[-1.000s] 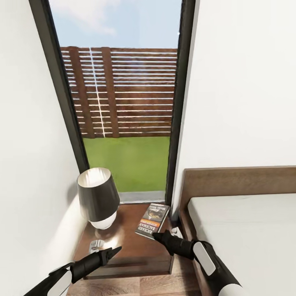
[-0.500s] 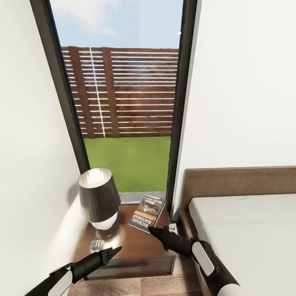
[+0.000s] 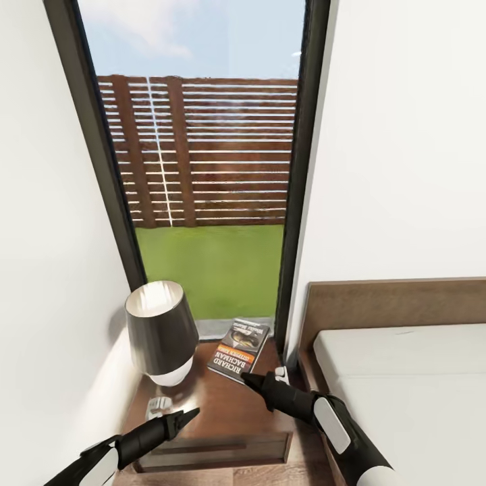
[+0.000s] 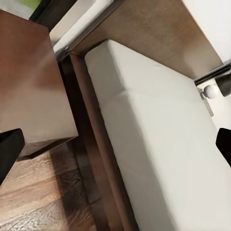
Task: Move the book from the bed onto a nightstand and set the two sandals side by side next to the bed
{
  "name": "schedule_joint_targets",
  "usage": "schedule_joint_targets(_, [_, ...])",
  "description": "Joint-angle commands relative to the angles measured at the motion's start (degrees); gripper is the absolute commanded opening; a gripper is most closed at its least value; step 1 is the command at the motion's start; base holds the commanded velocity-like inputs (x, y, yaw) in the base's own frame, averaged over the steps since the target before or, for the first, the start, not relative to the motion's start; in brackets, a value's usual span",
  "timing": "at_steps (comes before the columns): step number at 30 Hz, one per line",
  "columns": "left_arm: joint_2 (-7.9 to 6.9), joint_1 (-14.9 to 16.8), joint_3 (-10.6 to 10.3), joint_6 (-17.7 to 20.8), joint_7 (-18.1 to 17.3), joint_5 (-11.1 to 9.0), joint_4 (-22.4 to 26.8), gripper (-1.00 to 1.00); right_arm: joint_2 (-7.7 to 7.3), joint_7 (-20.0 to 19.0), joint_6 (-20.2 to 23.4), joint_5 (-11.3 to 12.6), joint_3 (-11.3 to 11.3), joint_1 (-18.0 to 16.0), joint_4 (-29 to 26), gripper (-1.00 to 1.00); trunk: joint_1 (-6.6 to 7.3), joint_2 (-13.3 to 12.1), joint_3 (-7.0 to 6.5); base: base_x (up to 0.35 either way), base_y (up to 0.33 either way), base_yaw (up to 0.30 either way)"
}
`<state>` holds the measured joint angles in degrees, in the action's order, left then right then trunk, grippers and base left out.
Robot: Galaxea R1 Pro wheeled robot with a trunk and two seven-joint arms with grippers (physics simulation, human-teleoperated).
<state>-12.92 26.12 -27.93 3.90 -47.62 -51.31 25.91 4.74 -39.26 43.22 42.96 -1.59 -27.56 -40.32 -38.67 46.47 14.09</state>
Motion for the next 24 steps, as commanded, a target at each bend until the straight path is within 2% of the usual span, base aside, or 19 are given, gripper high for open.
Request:
schedule_joint_targets(1, [-0.04,0.0,-0.3,0.4,-0.1,-0.6,0.0,1.0,0.01,0.1,0.3,0.3,0.0,0.0,0.0,-1.0,-0.04,0.1,0.08,0.3,0.08,0.0])
schedule_joint_targets(6, [0.0,0.1,-0.3,0.4,-0.1,-0.6,0.0,1.0,0.01,0.2,0.3,0.3,0.0,0.0,0.0,-1.0,-0.04,0.1,0.08,0.193,0.041,0.0])
schedule_joint_targets(18, [0.01,0.1,-0.2,0.4,-0.1,-0.6,-0.1,1.0,0.01,0.2,0.3,0.3,0.0,0.0,0.0,-1.0,-0.04,0.1,0.08,0.011,0.002,0.0])
schedule_joint_targets(24, [0.08,0.1,-0.3,0.4,-0.1,-0.6,-0.1,1.0,0.01,0.2,0.3,0.3,0.0,0.0,0.0,-1.0,-1.36,2.5,1.16,0.0,0.0,0.0])
